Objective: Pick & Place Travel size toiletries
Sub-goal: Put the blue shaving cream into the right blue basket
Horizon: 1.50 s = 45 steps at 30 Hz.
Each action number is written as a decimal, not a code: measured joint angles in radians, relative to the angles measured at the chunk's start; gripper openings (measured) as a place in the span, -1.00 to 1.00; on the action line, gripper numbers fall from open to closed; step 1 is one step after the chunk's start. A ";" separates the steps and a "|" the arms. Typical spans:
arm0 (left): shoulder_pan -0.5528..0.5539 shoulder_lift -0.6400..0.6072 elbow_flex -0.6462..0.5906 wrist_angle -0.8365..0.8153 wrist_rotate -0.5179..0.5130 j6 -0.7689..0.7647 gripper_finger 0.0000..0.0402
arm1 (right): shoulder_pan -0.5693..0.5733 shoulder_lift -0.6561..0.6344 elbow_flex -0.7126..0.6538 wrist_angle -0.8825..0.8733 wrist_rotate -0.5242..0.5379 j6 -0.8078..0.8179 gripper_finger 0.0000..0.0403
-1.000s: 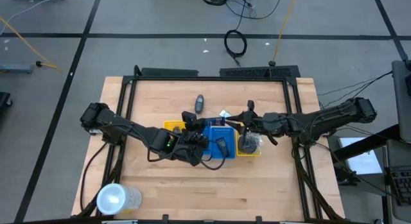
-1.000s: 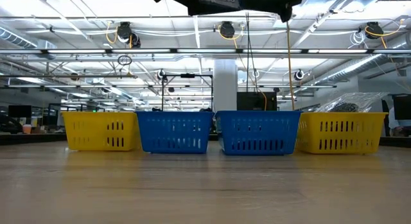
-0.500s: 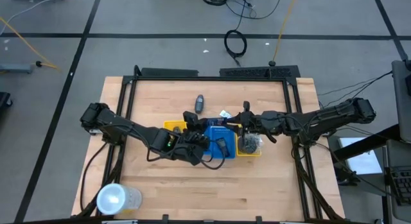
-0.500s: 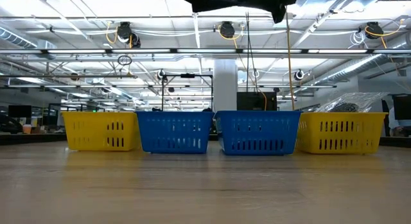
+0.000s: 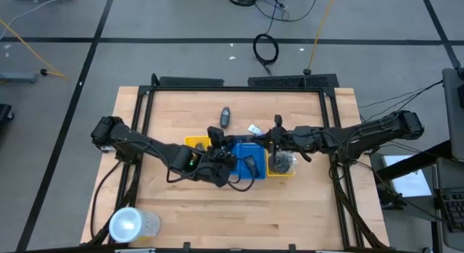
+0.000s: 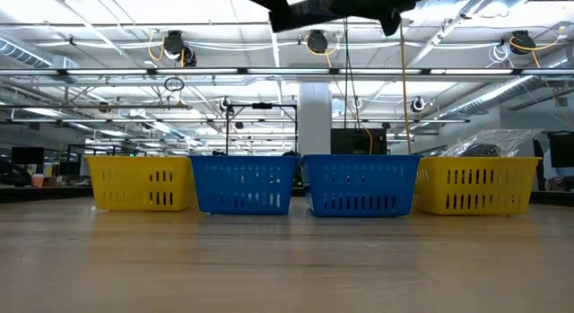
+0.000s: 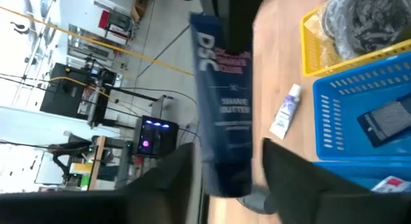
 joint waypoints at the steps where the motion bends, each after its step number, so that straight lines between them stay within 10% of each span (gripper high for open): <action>1: 0.000 0.000 0.000 0.000 -0.001 -0.008 -0.04 | 0.000 -0.004 0.000 -0.014 0.002 -0.002 -1.00; 11: 0.004 0.000 0.000 -0.043 -0.006 -0.075 0.57 | 0.000 -0.030 0.000 -0.184 0.000 0.063 -1.00; 22: 0.069 0.000 0.000 -0.049 0.027 -0.121 0.51 | 0.039 -0.006 -0.001 -0.435 -0.055 0.216 -1.00; 45: 0.124 0.000 0.000 -0.014 0.208 -0.232 0.50 | 0.047 0.064 -0.143 -0.266 -0.130 0.252 -1.00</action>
